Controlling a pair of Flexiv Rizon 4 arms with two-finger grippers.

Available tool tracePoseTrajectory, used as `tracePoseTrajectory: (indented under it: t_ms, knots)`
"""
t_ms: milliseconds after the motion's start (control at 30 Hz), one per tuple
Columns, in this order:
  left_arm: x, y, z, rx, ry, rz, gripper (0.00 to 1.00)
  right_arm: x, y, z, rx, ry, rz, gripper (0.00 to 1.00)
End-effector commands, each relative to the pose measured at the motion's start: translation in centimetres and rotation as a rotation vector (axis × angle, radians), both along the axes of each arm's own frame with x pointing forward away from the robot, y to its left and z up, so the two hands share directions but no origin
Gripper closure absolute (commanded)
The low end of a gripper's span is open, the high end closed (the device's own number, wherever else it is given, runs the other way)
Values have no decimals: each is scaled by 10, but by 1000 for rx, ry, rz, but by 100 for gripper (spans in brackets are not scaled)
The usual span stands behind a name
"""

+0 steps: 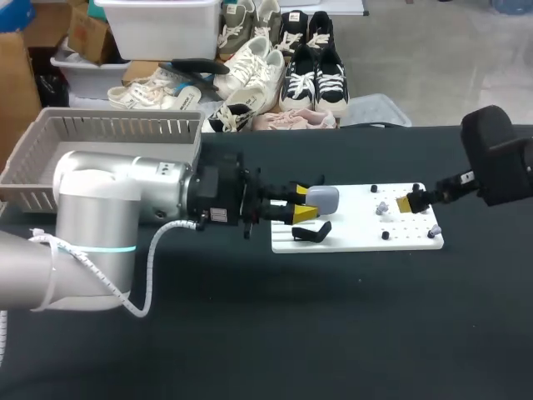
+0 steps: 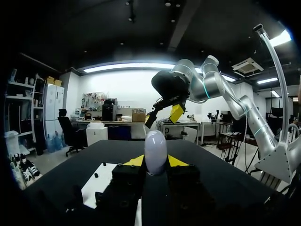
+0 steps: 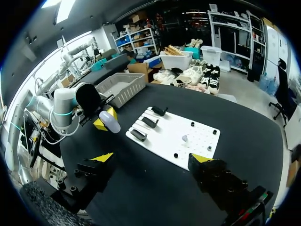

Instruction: Pick up each earbud case from the left stands, insert the matching earbuds, close the lid, and place the case in the box.

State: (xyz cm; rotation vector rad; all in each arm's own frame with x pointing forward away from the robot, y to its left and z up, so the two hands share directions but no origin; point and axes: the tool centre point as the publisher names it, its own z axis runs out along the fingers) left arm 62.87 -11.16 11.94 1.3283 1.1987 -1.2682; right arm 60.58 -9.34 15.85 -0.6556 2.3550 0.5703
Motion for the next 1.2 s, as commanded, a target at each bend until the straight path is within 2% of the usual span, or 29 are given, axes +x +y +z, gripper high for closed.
tracePoseTrajectory:
  t_ms: [33, 533, 933, 1200]
  knots:
    - [4, -1, -2, 0, -20, -17, 100, -4, 8, 0, -6, 3, 2, 0]
    - [3, -3, -4, -13, -121, -35, 100, -9, 18, -4, -7, 18, 30, 0]
    - [4, -2, -10, -9, -124, -35, 100, -11, 24, -9, -12, 31, 43, 0]
    - [4, -1, -10, -8, -123, -33, 100, -9, 45, -11, -27, 34, 73, 0]
